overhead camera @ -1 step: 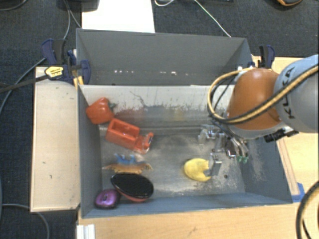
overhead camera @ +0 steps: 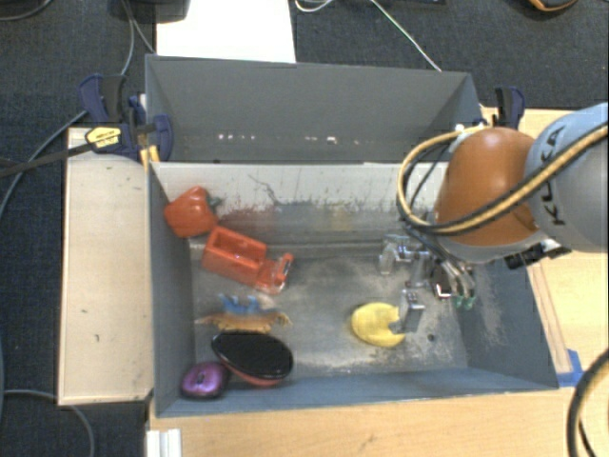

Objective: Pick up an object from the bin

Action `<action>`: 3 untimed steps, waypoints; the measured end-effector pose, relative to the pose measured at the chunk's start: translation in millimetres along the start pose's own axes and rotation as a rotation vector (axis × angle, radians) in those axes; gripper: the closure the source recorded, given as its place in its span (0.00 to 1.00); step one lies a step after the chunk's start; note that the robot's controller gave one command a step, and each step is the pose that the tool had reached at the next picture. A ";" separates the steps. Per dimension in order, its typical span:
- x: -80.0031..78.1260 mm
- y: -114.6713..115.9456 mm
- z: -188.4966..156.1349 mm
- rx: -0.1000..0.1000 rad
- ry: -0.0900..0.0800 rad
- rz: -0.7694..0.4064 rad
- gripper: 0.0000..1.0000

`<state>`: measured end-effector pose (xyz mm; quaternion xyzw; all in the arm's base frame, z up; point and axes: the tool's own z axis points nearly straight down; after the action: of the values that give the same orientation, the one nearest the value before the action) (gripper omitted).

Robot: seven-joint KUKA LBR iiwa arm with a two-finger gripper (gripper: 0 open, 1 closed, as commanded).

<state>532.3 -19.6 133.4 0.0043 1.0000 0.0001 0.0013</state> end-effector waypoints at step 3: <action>21.9 -6.3 62.3 -0.001 0.001 -0.632 1.00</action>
Offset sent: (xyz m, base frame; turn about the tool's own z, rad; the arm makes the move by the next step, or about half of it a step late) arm -0.0187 0.0111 -0.0634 -0.2982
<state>510.5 -25.7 71.1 -0.3066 0.9518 0.0002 0.0010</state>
